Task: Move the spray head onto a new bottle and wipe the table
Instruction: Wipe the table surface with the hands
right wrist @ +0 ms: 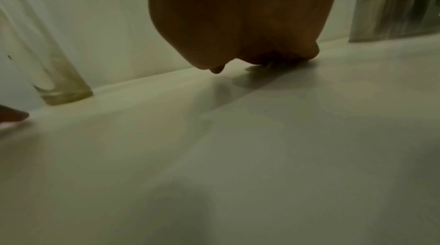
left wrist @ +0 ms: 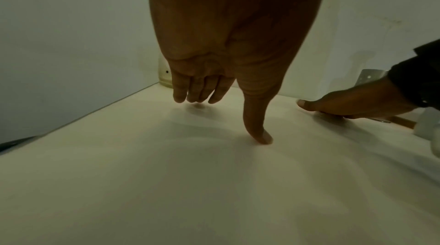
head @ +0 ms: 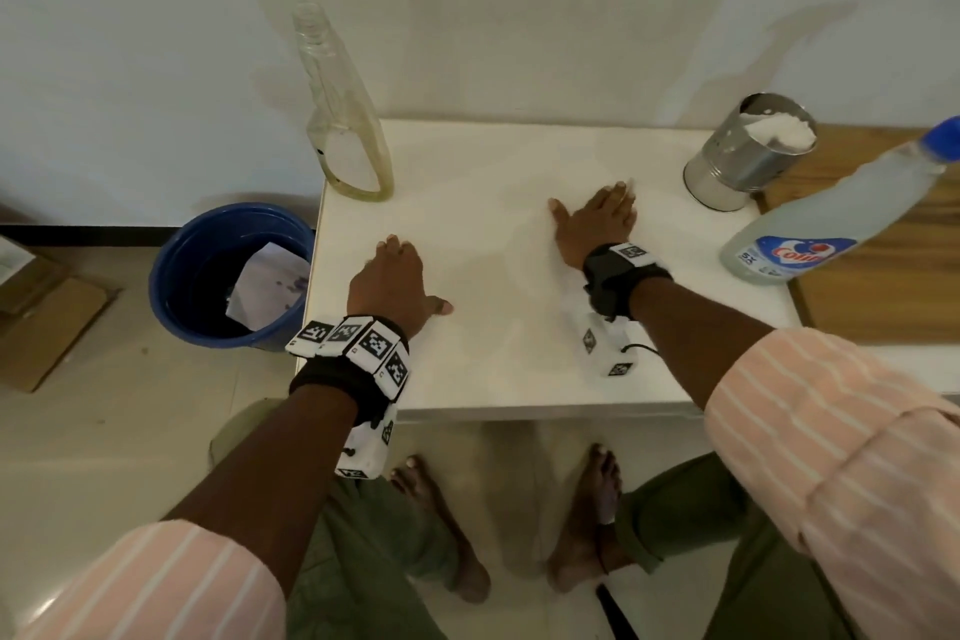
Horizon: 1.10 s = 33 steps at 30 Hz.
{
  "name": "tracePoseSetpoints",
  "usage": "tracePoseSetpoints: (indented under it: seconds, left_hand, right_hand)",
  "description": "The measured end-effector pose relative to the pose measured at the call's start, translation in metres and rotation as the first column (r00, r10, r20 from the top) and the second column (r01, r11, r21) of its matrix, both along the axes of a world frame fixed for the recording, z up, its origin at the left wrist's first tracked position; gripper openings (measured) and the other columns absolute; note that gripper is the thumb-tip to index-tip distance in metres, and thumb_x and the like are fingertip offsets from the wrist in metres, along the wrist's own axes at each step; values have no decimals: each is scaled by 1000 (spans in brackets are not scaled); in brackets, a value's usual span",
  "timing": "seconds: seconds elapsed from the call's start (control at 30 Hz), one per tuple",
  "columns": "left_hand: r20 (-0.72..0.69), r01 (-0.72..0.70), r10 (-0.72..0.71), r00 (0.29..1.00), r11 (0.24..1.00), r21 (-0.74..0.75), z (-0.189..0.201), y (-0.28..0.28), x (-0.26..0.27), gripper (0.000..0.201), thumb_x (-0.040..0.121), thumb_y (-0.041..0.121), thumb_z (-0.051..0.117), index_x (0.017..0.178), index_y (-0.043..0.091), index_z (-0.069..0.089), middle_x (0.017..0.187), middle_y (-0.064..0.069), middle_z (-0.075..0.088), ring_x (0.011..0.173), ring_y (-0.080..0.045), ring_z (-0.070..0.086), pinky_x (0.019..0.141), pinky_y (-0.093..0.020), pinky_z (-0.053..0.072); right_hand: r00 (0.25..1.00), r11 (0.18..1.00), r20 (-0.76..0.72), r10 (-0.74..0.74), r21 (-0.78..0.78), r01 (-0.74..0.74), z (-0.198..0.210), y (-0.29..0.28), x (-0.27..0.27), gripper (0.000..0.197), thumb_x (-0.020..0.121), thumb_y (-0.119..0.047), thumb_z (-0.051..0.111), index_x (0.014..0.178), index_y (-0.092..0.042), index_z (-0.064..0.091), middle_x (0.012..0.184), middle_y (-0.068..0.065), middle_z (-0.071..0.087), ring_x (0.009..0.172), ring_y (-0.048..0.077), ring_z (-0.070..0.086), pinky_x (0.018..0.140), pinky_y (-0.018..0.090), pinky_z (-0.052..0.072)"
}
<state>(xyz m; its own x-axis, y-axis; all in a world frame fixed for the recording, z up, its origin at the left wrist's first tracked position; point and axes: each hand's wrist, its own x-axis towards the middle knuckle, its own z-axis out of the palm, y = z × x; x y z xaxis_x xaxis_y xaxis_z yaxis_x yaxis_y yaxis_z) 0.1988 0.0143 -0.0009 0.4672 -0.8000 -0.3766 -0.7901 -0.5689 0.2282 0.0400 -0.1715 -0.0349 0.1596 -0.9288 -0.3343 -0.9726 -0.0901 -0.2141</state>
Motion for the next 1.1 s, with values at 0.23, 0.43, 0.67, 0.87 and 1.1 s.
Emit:
tracePoseSetpoints:
  seconds: [0.23,0.43,0.67,0.87,1.1]
  left_hand:
    - [210,-116,130,969,990,-78,13,43,18,49,97,39,41,121,-2,52,131,-21,52,123,-35,49,99,-50,43]
    - [212,-205,202,956,979,-11,23,79,26,26,93,19,45,104,4,63,113,-17,64,105,-35,60,89,-44,47]
    - [211,-244,240,948,970,-7,22,96,28,29,97,19,38,105,5,62,112,-15,65,104,-34,60,88,-42,44]
    - [156,-243,235,959,970,31,18,102,22,23,93,17,47,101,5,65,107,-14,67,98,-31,64,71,-34,40]
    - [93,-279,276,957,960,19,18,113,30,20,89,18,50,98,6,63,103,-13,67,94,-31,64,74,-35,45]
  right_hand:
    - [908,911,76,412,-17,-412,-11,117,92,88,96,-57,24,147,6,-9,155,25,-19,145,36,-18,120,45,-8]
    - [638,639,49,769,-28,-768,-8,174,139,77,98,-44,31,149,3,-4,157,24,-15,146,36,-16,121,48,-3]
    - [236,241,56,970,-100,-965,-13,220,97,79,89,-55,3,151,-5,-1,159,21,-1,148,34,-3,122,45,2]
    - [-7,-15,-49,999,-170,-985,-21,224,45,64,87,-13,37,146,3,20,151,26,28,142,40,25,118,49,22]
    - [109,149,165,980,-255,-955,6,210,27,55,92,-1,24,147,-6,28,151,18,35,137,31,40,113,37,32]
